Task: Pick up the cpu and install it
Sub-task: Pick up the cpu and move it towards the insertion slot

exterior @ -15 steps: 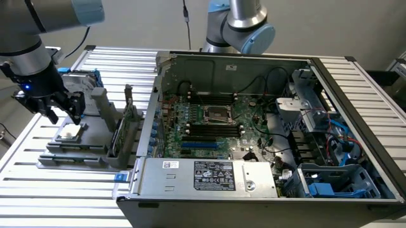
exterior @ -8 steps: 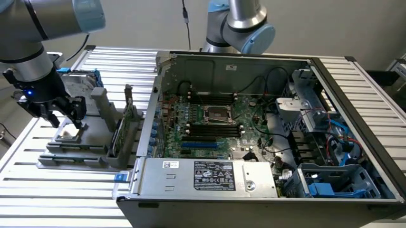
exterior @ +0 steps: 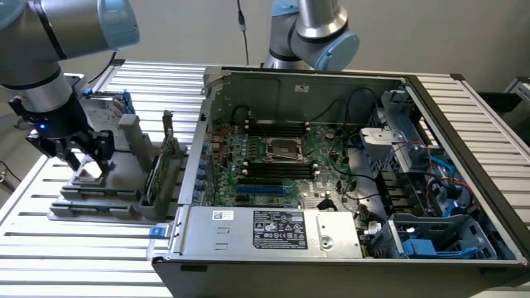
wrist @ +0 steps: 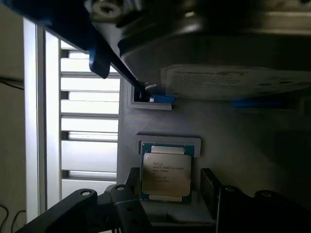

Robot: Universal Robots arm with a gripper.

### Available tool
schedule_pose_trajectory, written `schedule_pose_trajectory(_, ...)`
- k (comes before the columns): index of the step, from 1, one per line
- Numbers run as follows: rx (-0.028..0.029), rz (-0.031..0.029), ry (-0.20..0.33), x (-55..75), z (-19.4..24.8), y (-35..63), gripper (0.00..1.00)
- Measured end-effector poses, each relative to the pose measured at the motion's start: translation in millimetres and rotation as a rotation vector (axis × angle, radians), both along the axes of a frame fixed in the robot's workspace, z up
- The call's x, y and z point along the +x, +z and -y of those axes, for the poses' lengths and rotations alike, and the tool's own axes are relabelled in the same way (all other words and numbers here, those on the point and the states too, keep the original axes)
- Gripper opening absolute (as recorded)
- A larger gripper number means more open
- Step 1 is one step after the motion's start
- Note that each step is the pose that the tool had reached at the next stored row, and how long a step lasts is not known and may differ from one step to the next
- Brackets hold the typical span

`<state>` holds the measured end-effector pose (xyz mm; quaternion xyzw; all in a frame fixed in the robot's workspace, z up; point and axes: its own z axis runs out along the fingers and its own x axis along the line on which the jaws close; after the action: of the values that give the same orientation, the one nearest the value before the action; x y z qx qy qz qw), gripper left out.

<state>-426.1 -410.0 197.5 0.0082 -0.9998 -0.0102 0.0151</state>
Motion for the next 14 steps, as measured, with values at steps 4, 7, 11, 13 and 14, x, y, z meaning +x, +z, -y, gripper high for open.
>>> schedule_pose_trajectory(4, 0.0001, -0.0003, 0.000, -0.7, 0.0, -3.4, 0.62)
schedule_pose_trajectory(7, 0.0000, -0.0020, 0.000, -0.8, 0.3, -4.8, 0.62)
schedule_pose_trajectory(11, 0.0001, -0.0029, 0.000, -0.8, 0.7, -7.3, 0.62)
schedule_pose_trajectory(13, 0.0001, -0.0031, -0.001, -0.8, 0.7, -8.1, 0.62)
schedule_pose_trajectory(14, 0.0001, -0.0031, -0.002, -0.8, 0.8, -8.6, 0.62)
